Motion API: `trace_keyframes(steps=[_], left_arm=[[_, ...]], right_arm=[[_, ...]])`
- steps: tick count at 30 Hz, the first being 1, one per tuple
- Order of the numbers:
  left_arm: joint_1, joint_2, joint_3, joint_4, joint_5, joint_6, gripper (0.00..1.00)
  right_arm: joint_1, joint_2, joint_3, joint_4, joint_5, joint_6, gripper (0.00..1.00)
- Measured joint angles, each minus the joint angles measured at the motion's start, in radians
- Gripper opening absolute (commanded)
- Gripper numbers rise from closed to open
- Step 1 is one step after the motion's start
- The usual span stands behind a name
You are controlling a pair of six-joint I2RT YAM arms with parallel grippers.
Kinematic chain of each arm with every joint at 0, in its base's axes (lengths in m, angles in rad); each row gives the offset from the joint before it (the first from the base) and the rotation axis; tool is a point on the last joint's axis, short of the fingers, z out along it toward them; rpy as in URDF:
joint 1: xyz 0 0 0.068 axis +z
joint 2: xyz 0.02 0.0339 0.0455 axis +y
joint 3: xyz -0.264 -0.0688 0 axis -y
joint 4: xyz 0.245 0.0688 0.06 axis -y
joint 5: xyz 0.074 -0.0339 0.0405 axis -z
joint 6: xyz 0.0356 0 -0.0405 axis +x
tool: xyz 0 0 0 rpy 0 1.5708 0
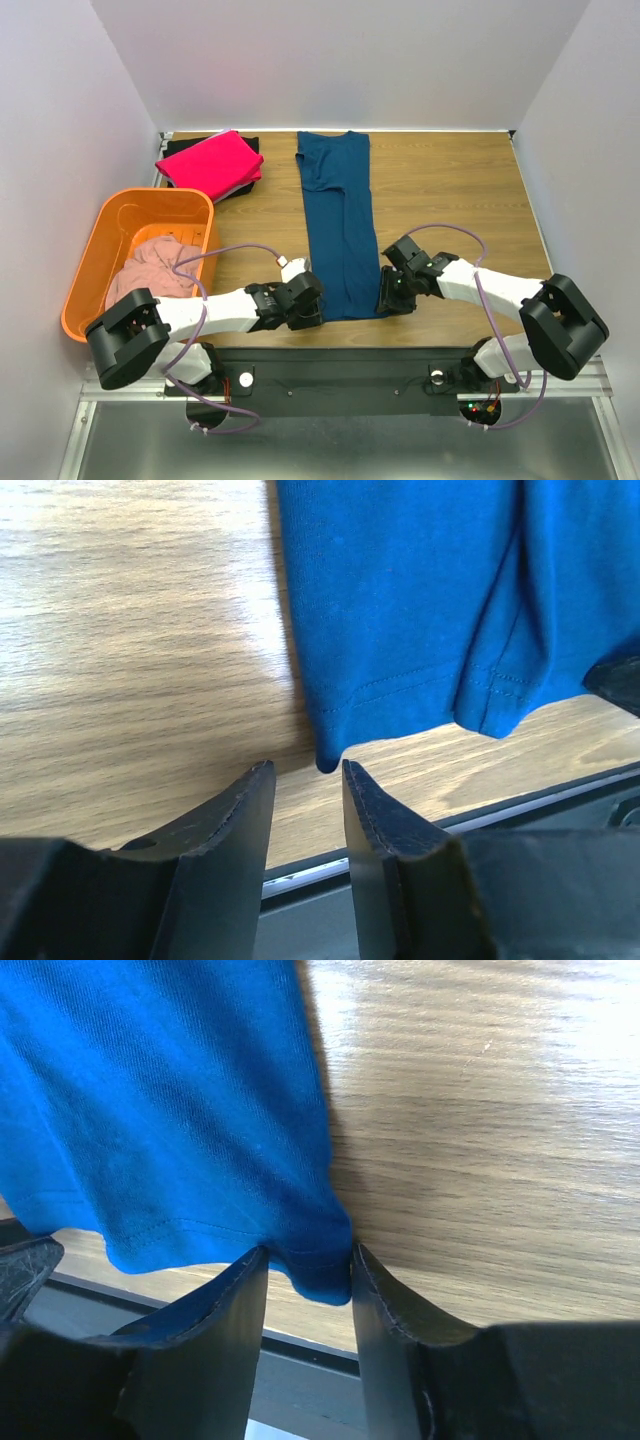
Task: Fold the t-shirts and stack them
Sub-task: Fold the tshirt
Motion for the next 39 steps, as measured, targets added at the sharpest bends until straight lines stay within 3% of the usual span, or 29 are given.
trace_keyframes(steps=[10, 16, 18, 22, 26, 31, 39], left_arm=[[0.000, 0.020, -0.012, 0.076, 0.009, -0.004, 0.43], [0.001, 0.033, -0.012, 0.094, 0.010, -0.008, 0.25], [0.001, 0.035, -0.013, 0.095, 0.010, -0.012, 0.24], [0.001, 0.037, -0.017, 0.096, 0.008, -0.017, 0.00], [0.001, 0.037, -0.017, 0.097, 0.011, -0.018, 0.00], [0.001, 0.019, -0.020, 0.084, 0.031, -0.026, 0.00], [-0.012, -0.145, -0.038, 0.026, 0.045, -0.096, 0.00]], right_arm=[[0.005, 0.008, -0.001, 0.011, -0.005, 0.000, 0.38], [0.005, 0.014, -0.001, 0.015, -0.011, -0.003, 0.32], [0.005, 0.014, -0.001, 0.015, -0.011, -0.006, 0.29], [0.006, 0.019, -0.001, 0.015, -0.016, -0.010, 0.15], [0.006, 0.019, -0.001, 0.014, -0.028, -0.014, 0.00], [0.006, -0.016, 0.001, -0.025, -0.045, -0.012, 0.00], [0.010, -0.189, -0.003, -0.099, -0.076, 0.027, 0.00]])
